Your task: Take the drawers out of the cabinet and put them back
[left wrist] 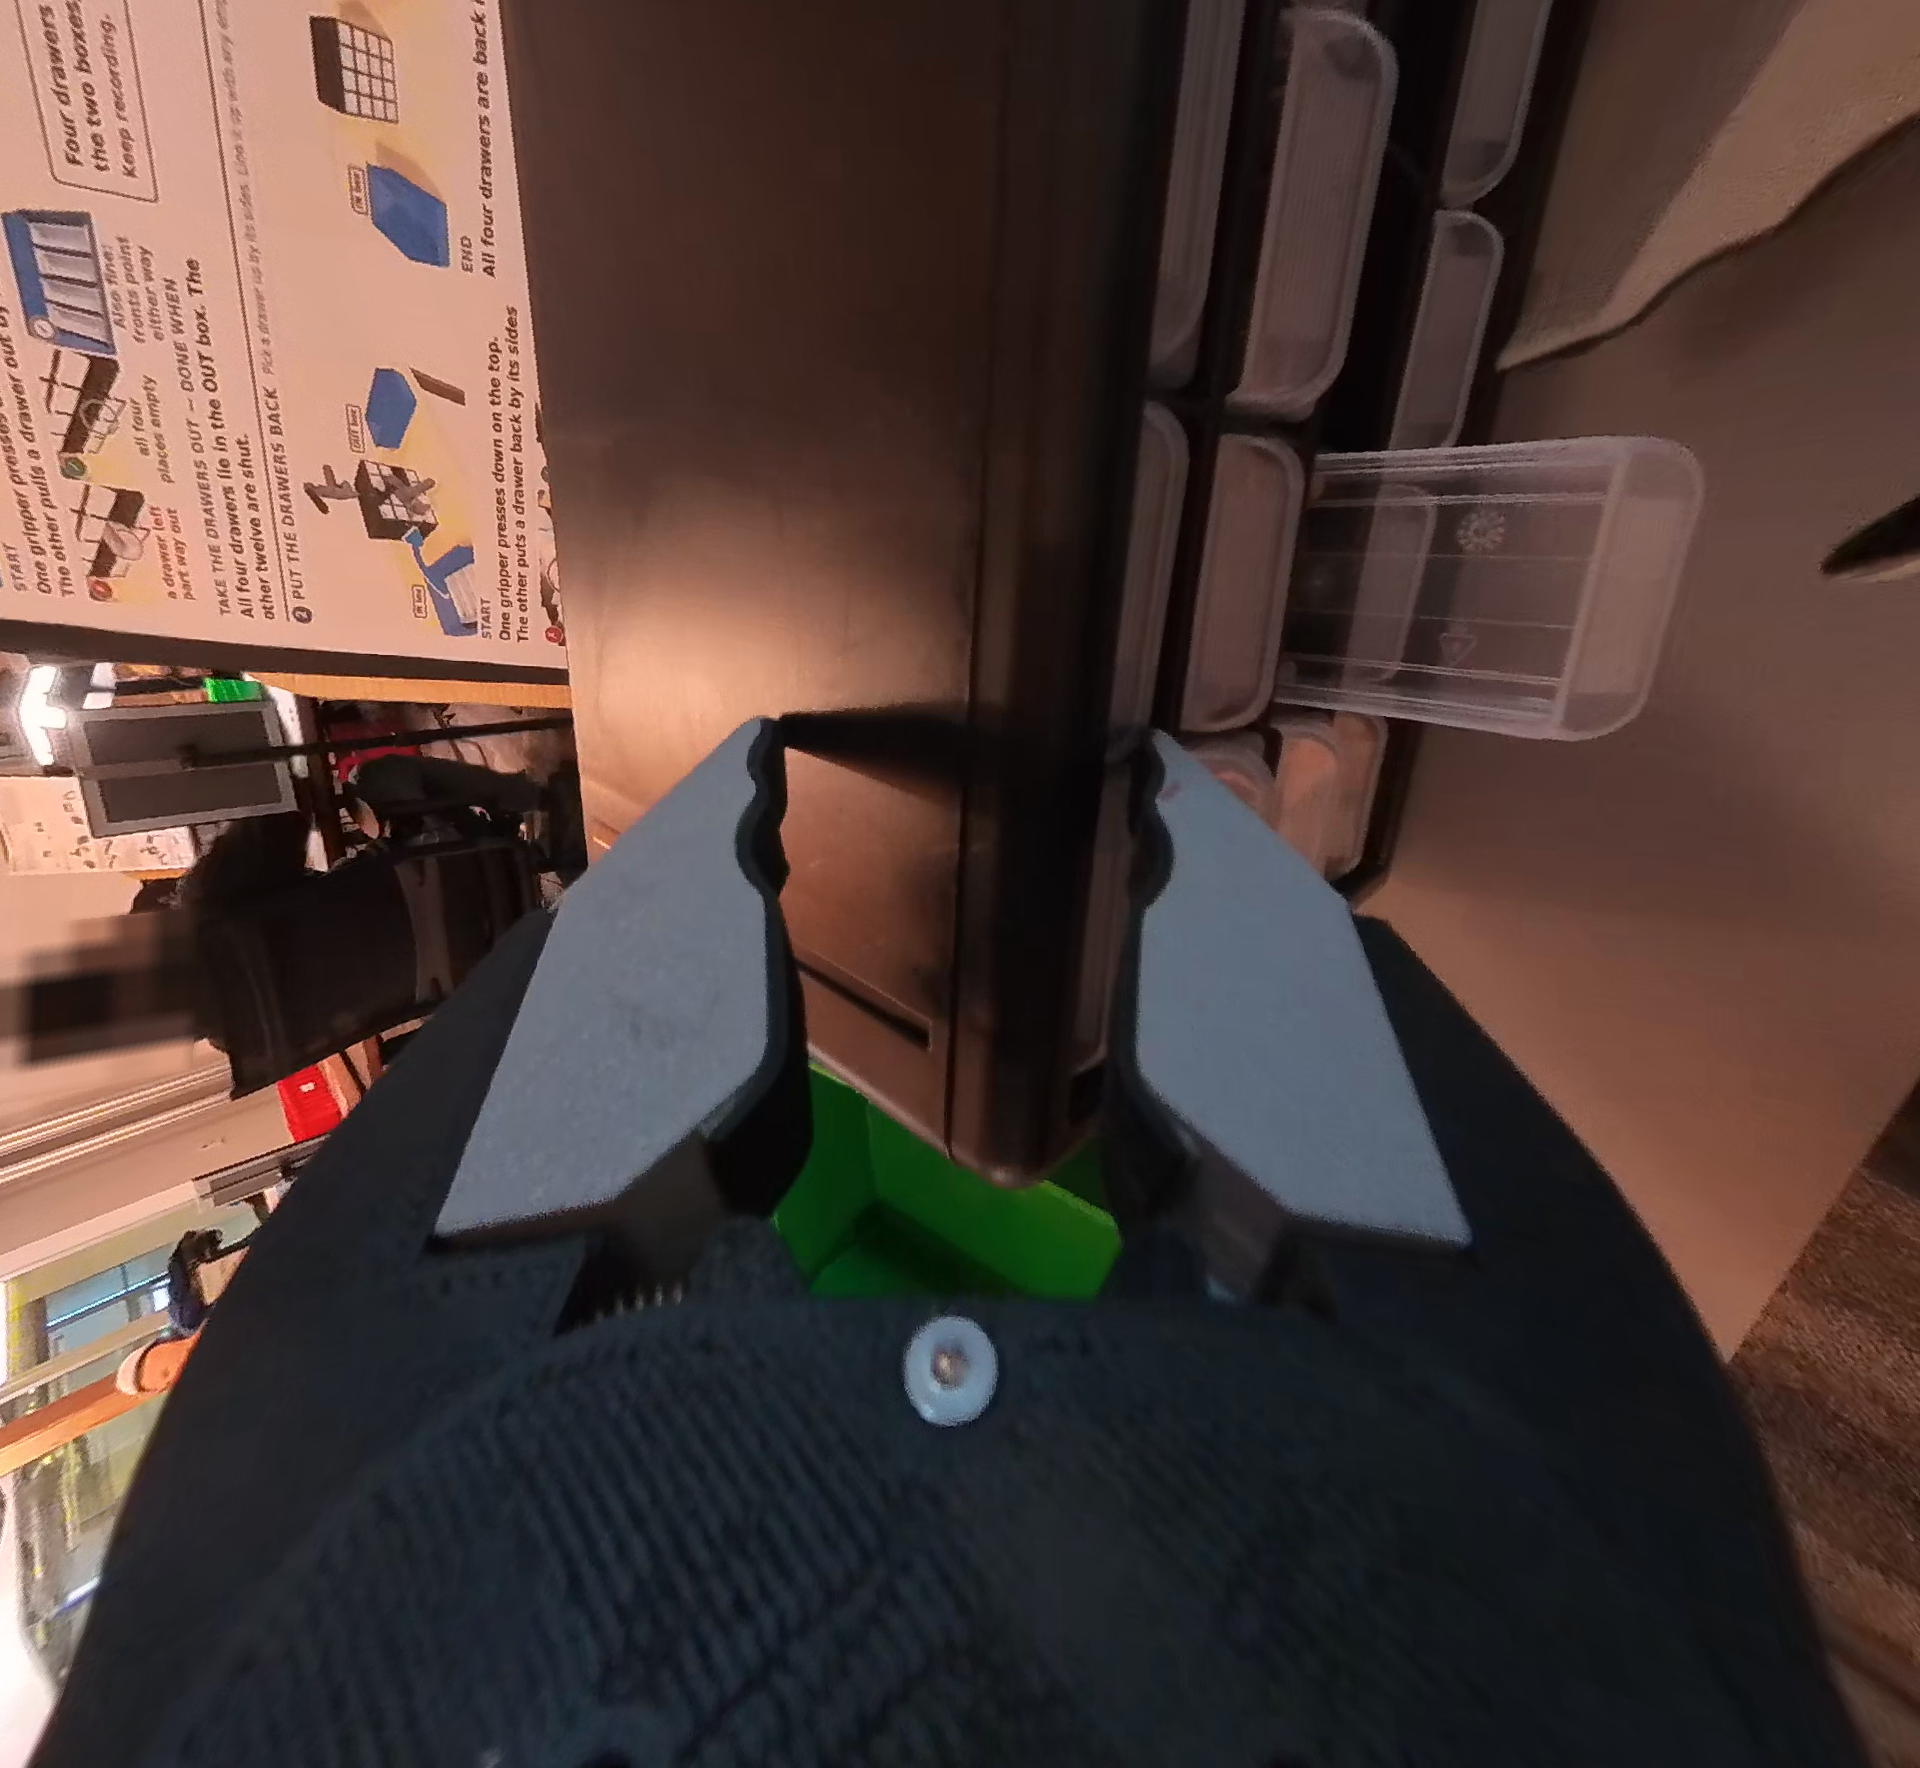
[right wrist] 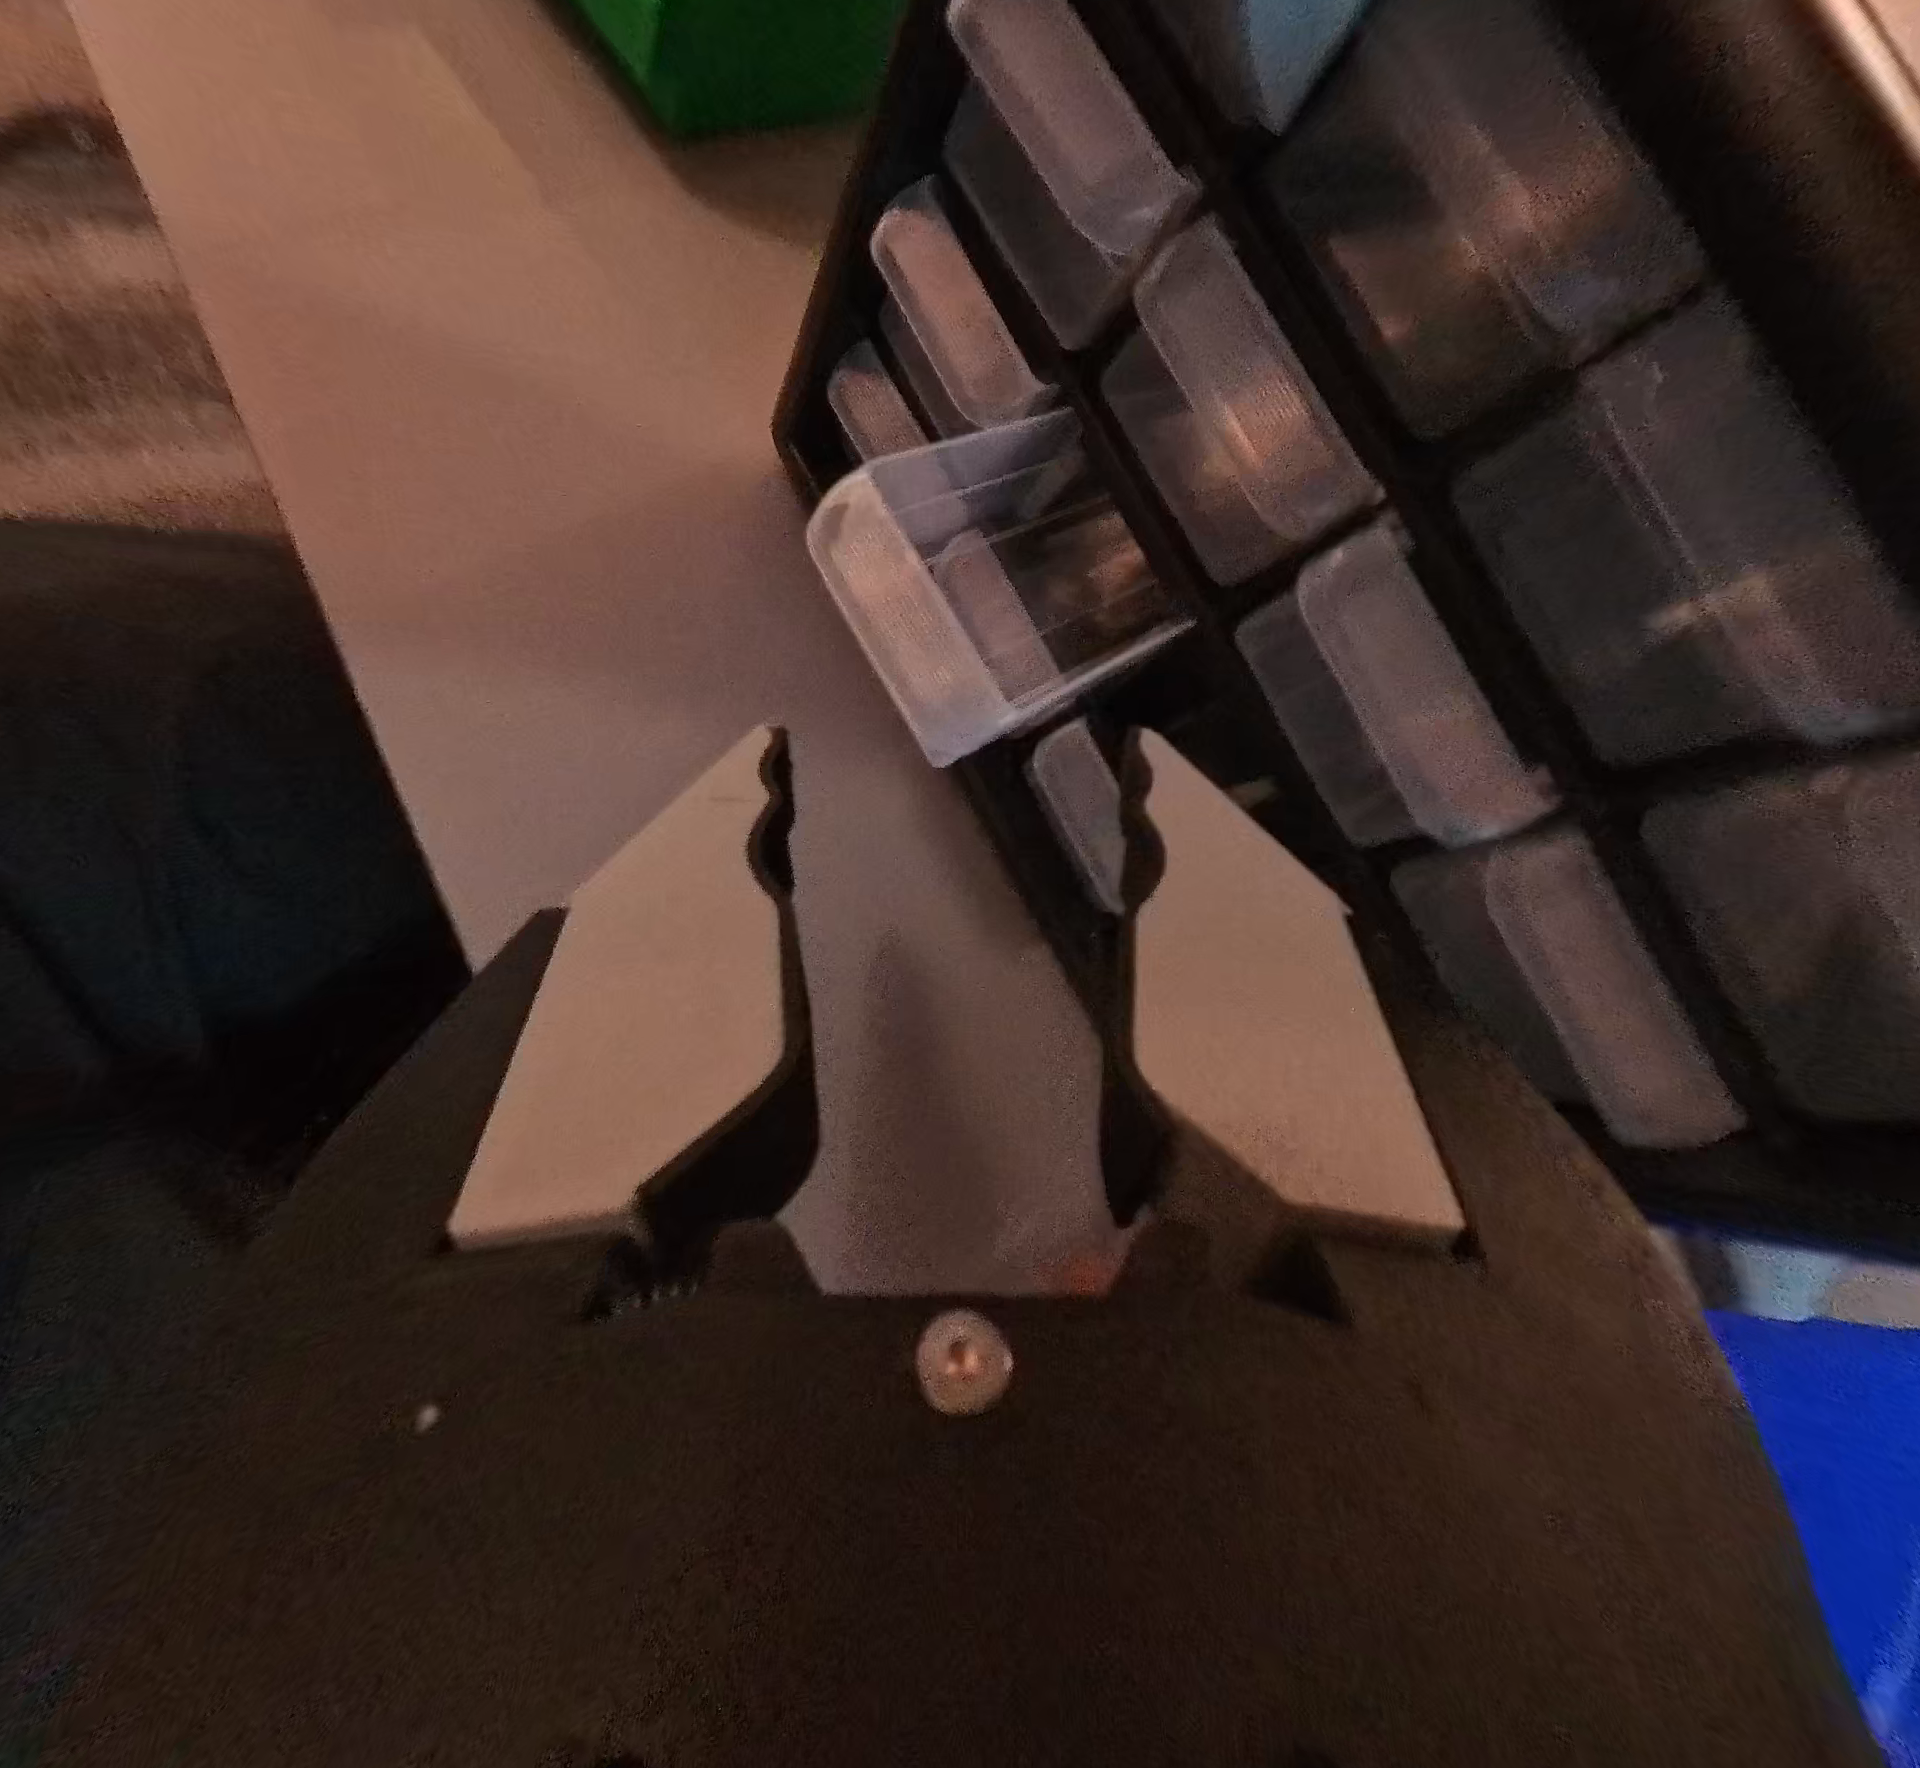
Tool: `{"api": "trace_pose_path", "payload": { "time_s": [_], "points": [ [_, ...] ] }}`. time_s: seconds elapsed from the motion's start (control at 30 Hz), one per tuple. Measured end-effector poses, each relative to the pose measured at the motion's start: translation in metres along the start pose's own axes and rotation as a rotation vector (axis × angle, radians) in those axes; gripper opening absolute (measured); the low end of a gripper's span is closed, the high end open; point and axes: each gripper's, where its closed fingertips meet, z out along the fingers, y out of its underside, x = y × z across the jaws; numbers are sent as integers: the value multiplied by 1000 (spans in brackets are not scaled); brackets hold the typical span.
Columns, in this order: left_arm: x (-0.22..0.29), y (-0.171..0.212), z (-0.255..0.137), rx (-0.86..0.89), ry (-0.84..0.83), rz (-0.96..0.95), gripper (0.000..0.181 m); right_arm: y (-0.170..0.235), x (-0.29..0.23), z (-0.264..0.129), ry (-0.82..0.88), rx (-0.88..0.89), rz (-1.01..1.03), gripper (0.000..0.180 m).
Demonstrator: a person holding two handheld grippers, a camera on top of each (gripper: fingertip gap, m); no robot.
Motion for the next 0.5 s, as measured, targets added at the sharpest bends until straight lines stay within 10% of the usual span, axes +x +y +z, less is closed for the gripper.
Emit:
{"api": "trace_pose_path", "payload": {
  "time_s": [0.23,0.5],
  "points": [
    [0,0,0,-11,-1,0,65,-2,8,37,150,-197,-379,35],
    [0,0,0,12,-8,-12,65,0,-22,23,-16,-224,-300,18]
  ]
}}
